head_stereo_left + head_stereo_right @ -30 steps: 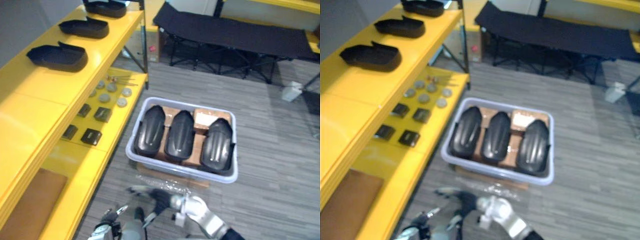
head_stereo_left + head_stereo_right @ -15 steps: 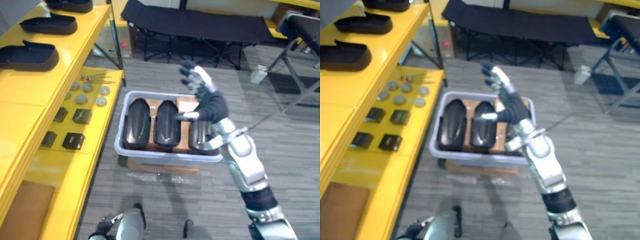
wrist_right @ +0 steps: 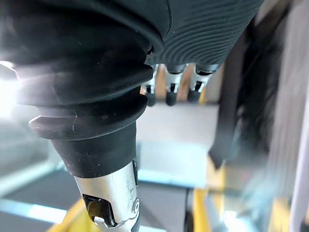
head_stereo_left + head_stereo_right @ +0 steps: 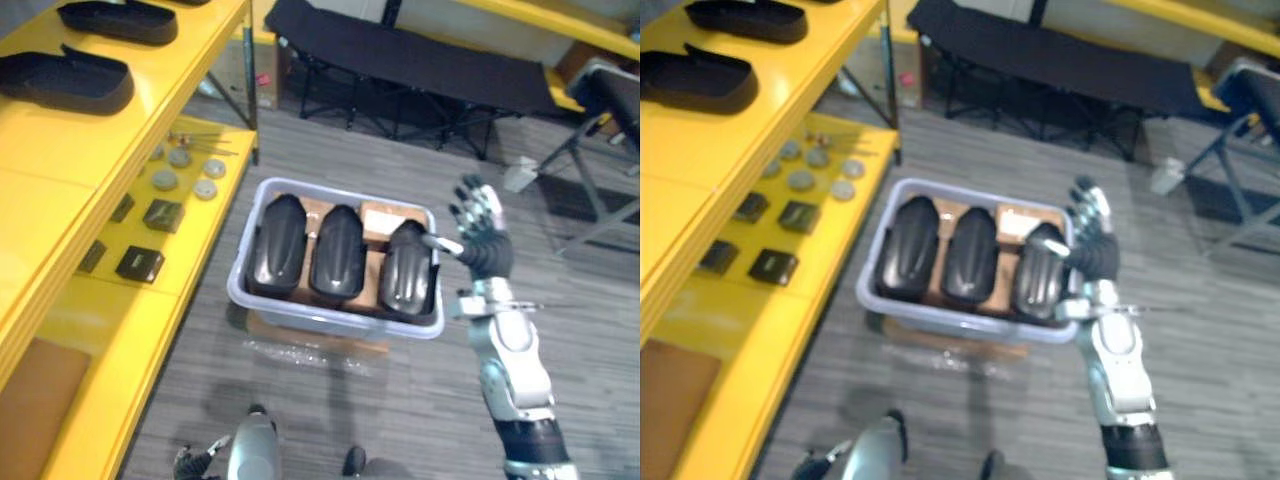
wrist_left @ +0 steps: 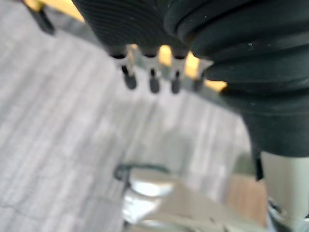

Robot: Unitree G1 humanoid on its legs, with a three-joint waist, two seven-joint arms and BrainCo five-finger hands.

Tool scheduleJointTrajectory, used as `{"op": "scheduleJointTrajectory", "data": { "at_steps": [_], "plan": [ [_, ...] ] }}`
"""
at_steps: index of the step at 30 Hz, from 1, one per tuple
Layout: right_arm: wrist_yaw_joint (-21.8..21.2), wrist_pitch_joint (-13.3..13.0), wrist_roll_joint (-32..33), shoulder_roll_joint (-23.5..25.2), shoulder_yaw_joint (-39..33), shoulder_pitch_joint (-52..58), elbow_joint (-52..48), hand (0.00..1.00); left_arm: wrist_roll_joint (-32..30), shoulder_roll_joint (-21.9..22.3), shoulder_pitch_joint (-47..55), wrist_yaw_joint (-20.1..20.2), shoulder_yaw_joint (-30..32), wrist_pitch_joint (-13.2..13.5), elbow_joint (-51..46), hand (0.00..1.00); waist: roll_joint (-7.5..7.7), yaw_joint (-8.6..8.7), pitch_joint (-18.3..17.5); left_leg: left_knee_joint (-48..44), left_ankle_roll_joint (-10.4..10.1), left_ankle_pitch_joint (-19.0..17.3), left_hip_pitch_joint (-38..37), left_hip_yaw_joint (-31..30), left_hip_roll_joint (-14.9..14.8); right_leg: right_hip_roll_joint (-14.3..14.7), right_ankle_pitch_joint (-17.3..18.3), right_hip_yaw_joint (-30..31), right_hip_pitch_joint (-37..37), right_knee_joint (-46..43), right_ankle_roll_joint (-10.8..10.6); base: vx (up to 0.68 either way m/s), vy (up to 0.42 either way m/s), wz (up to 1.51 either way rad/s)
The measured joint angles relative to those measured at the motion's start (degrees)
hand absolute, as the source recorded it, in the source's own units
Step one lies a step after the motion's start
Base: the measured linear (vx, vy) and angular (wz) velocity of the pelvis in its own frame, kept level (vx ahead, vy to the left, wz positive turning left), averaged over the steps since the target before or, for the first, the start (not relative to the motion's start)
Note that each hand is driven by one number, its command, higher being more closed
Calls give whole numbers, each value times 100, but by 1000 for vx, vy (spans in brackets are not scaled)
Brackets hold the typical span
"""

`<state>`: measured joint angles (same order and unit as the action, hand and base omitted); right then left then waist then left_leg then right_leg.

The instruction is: Walk over and take plastic housings, then place them on the shelf

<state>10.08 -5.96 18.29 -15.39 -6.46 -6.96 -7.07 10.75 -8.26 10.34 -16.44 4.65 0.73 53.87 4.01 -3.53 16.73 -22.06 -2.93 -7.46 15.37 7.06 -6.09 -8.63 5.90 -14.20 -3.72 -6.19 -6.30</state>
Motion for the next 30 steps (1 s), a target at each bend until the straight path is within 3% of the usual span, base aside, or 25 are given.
{"op": "scheduleJointTrajectory", "data": {
  "at_steps": [2, 6, 11, 14, 21, 26, 30],
  "plan": [
    [309, -13, -5, -3, -218, -8, 286, 0, 13, -9, 11, 34, 26, 10, -108, 0, -30, 36, 95, 51, -3, 100, 167, 17, -22, 3, 111, 11, 327, -210, 40, -130, -3, -3],
    [867, -183, 194, -86, -716, -371, 756, 0, 82, -46, -290, 38, 43, 96, -369, 0, 51, 47, 647, 37, 18, 283, 487, -11, -41, -1, 97, 20, 730, -468, 20, -56, -4, 1],
    [1159, -285, 496, -561, -944, -1327, 1961, 0, 316, -187, -689, 154, -100, 401, -522, 0, 51, -22, 808, -72, 90, 345, 920, -40, 33, -61, 44, 32, 1159, -601, -60, 11, 20, 6],
    [1237, -272, 689, -1105, -983, -2076, 3000, 0, 520, -184, -942, 183, -174, 538, -556, 0, -151, -86, 930, -209, 119, 329, 1133, -174, 67, -67, 46, -10, 1281, -707, -61, 13, 39, 16],
    [1303, -135, 1028, -2342, -953, -3398, 4866, 0, 740, 11, -1091, 194, -607, 540, -301, 0, -675, -239, 1176, -383, 177, 363, 1611, -353, 200, -217, 204, -176, 1768, -1155, -106, -22, 35, 14],
    [1615, 27, 1029, -2854, -800, -3971, 5538, 0, 920, 124, -1180, 210, -826, 530, -64, 0, -986, -271, 1295, -489, 240, 412, 1881, -457, 301, -365, 397, -273, 2130, -1659, -113, -32, 7, 14],
    [1677, 247, 1028, -3004, -797, -4037, 5612, 0, 969, 198, -1267, 323, -831, 536, 14, 0, -1111, -335, 1312, -572, 238, 428, 2032, -477, 370, -505, 621, -281, 2402, -2081, -122, -34, -19, 10]
  ]
}}
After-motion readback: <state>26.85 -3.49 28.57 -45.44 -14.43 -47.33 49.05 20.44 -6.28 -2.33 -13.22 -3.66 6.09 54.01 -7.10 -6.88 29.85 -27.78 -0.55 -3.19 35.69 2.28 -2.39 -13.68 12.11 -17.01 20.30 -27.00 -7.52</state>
